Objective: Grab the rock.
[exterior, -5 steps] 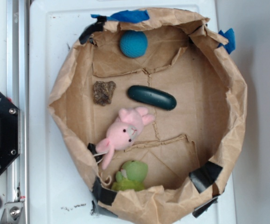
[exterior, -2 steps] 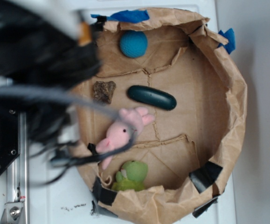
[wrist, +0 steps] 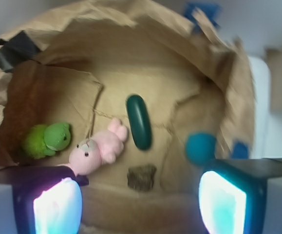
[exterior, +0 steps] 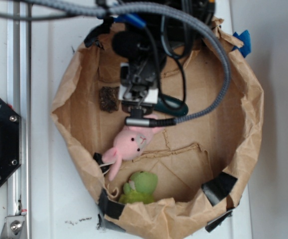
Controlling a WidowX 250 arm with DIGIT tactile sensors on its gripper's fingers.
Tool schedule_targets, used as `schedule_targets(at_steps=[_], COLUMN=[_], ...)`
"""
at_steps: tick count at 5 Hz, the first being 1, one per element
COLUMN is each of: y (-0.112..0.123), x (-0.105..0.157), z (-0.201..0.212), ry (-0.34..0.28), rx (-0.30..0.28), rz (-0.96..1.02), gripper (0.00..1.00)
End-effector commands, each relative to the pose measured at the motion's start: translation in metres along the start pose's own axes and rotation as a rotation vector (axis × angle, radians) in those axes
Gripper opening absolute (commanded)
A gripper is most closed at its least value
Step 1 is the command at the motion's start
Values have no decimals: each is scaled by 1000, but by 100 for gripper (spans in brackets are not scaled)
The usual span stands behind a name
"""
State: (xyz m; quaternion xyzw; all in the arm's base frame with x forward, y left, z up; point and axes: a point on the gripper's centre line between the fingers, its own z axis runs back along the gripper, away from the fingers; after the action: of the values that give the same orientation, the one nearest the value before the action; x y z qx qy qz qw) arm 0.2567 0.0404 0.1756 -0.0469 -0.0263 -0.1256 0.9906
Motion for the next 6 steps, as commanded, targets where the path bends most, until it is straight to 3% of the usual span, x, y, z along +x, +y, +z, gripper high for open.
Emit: schedule_targets(at_steps=[1,3,4,5,6], y=[0,0,-14,-29,-36], x=[2,2,2,2,2], z=[6,6,-23,-40,-51], ry=[-28,-28,4,12,18], rx=[14,14,108,93,116], rz=[11,11,-15,-91,-128], gripper=[100,100,100,100,100])
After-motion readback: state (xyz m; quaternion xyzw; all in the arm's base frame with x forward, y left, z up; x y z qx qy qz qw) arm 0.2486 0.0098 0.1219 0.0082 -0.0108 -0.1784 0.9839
